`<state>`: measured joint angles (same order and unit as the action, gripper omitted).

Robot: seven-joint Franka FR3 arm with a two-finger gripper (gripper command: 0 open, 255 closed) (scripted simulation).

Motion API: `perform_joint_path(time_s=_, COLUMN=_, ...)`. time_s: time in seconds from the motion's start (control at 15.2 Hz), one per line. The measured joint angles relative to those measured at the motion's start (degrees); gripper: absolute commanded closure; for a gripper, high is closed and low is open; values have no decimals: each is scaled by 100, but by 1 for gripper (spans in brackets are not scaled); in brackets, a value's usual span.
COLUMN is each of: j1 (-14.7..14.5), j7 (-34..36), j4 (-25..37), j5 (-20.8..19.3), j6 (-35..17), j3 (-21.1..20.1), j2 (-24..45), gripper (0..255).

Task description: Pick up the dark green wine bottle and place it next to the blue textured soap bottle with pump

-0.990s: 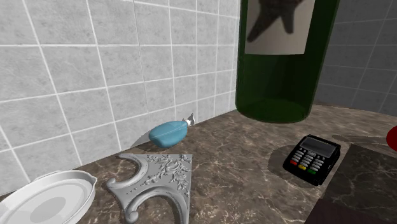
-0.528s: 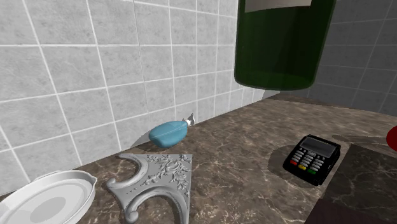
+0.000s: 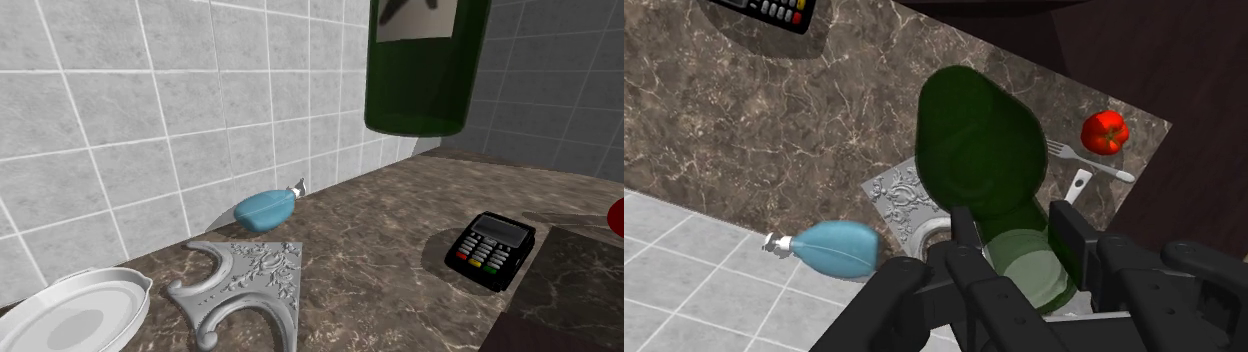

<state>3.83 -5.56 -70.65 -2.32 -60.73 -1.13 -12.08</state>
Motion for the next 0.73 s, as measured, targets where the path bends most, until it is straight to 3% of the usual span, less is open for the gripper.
perform_joint_path(time_s=0.73, j1=420, j7=-1172, j4=-1174, j5=-71, j6=-1403, j3=794, j2=184, gripper=255)
